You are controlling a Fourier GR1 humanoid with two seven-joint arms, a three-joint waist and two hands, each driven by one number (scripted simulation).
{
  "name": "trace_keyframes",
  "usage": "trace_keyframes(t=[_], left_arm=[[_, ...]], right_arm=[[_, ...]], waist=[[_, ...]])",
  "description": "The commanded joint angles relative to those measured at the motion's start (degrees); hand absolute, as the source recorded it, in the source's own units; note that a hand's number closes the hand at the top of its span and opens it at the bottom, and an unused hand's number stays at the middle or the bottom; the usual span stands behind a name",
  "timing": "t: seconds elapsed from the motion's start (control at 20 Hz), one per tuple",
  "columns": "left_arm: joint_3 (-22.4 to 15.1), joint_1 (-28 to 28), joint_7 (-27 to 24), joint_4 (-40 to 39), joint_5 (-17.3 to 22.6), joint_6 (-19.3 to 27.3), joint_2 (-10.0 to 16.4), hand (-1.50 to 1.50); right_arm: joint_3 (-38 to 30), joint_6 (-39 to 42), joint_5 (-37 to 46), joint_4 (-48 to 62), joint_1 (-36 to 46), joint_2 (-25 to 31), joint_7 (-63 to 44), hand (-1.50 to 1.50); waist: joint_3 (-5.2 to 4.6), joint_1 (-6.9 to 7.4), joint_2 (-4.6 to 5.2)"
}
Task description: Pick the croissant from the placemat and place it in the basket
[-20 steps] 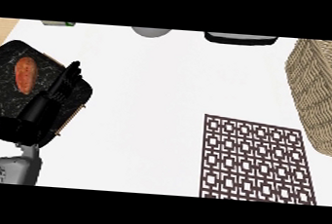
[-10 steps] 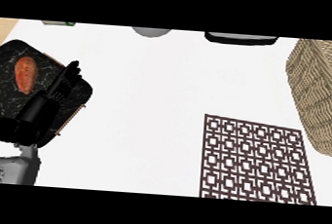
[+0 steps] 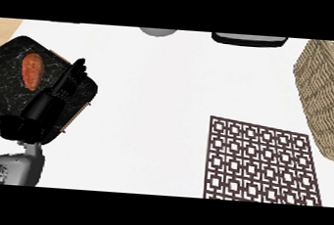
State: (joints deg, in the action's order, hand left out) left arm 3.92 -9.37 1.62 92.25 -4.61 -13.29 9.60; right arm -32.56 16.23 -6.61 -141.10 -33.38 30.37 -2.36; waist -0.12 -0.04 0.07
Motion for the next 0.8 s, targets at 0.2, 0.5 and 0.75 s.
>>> trace_keyframes(t=[0.2,0.5,0.75], left_arm=[[0.86,-0.21,0.08,-0.65,1.67,-2.09,0.87,0.00],[1.48,-4.48,1.44,-3.08,1.73,-2.32,1.46,0.00],[0.51,-0.79,3.34,2.60,1.26,-1.09,0.22,0.00]], right_arm=[[-0.07,-6.92,-5.67,6.34,21.79,9.07,-20.74,1.50],[6.23,-14.20,-1.54,20.36,38.11,13.24,-26.17,1.50],[5.21,-12.80,-0.35,35.64,47.26,17.23,-22.54,1.50]], waist=[[0.04,1.12,0.13],[0.05,1.74,0.41],[0.11,1.23,0.09]])
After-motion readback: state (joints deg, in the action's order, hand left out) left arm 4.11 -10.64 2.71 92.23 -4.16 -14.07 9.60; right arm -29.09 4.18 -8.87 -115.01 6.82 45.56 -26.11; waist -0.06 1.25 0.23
